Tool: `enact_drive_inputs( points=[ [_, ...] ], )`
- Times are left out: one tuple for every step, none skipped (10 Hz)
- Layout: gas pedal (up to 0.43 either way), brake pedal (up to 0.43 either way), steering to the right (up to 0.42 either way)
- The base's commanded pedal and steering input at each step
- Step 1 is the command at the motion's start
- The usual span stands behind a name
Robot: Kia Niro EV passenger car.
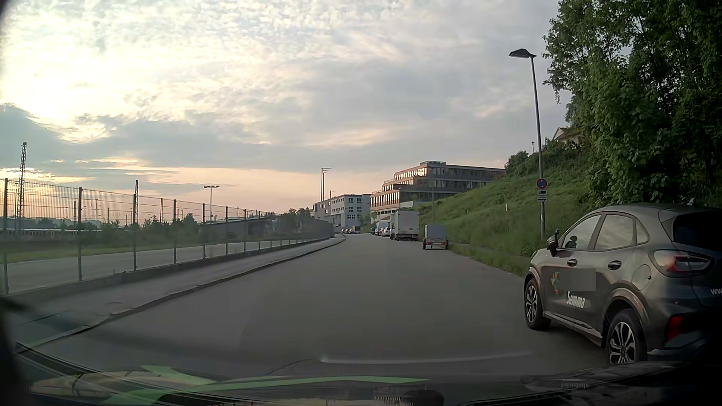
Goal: Follow the waypoints while adhering to traffic rules and regulations
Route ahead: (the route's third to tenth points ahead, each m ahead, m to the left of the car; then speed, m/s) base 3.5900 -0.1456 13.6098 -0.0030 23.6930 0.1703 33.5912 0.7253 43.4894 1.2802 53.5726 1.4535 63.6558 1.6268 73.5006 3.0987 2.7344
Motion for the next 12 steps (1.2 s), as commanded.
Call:
enact_drive_inputs(
  points=[
    [0.000, 0.183, -0.001],
    [0.000, 0.189, 0.000],
    [0.000, 0.189, -0.001],
    [0.000, 0.195, -0.001],
    [0.000, 0.195, -0.001],
    [0.000, 0.195, -0.001],
    [0.000, 0.189, -0.001],
    [0.000, 0.189, -0.001],
    [0.000, 0.189, -0.001],
    [0.000, 0.183, -0.001],
    [0.000, 0.177, -0.001],
    [0.000, 0.171, -0.001]
  ],
)
